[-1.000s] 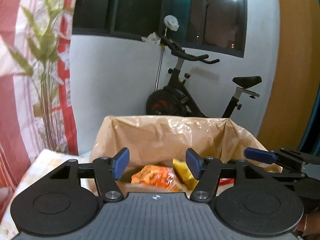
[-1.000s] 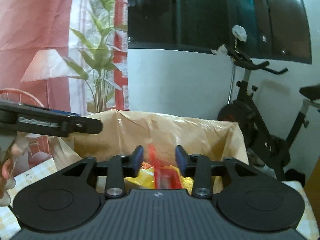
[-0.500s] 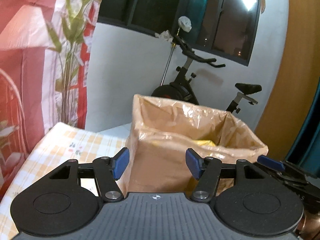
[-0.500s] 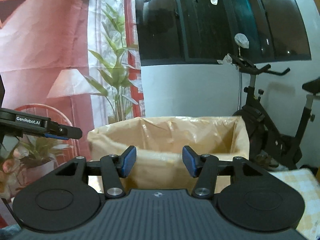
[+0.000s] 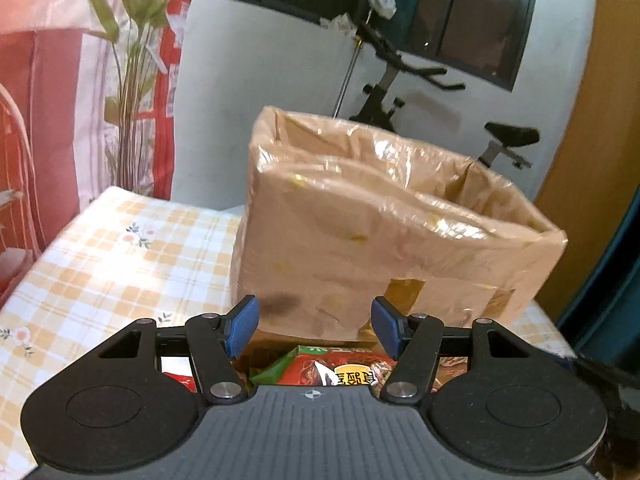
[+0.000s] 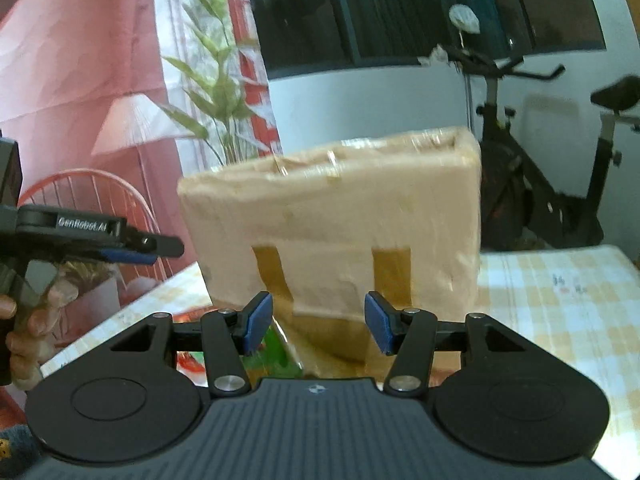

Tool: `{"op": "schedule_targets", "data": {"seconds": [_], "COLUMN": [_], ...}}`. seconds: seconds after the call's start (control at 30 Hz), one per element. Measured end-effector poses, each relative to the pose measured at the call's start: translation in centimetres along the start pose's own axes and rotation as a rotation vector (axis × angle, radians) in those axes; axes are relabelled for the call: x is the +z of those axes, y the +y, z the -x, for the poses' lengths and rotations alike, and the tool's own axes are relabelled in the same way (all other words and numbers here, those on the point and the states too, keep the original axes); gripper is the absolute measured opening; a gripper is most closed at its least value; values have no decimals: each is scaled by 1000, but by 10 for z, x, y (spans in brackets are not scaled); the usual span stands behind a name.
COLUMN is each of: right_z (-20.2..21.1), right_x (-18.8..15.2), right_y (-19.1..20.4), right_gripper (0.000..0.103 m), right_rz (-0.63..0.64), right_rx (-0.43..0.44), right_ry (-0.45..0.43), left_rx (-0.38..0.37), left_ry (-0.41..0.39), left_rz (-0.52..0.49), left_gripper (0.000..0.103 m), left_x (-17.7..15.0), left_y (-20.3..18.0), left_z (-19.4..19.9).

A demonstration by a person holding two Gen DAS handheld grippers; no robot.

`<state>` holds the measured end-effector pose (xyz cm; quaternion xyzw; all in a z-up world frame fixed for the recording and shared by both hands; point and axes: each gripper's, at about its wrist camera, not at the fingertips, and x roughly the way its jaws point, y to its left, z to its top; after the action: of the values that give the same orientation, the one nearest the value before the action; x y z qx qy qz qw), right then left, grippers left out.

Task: Organize snacks
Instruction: 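Move both tools back from the box to the remaining snacks, then grasp the green corn-chip bag with the left gripper while the right tool approaches the brown packet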

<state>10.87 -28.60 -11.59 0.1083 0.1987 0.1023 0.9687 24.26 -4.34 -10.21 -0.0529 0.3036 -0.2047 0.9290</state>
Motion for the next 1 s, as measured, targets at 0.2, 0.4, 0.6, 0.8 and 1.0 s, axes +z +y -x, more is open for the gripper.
{"op": "schedule_targets", "data": {"seconds": [0.2, 0.4, 0.6, 0.8, 1.0], "right_z": [-9, -13, -16, -20, -20], "right_x": [-24, -37, -42, -47, -48], "right_y": [-13, -26, -30, -30, -29], "right_gripper": [55, 55, 55, 55, 55], "right_rz": [-47, -95, -117, -127, -129], "right_rx": [-32, -59, -60, -53, -52], "right_ry": [85, 134, 160, 176, 181], "left_rx": [46, 76, 48, 15, -85], "left_ry": [41, 90, 158, 228, 186], "left_rz": [-31, -49, -74, -49, 13], "left_gripper": [64, 64, 65, 65, 77], "left_x": [-12, -28, -46, -64, -61], "left_y": [-9, -5, -6, 0, 10], "left_z": [-30, -42, -29, -17, 6]}}
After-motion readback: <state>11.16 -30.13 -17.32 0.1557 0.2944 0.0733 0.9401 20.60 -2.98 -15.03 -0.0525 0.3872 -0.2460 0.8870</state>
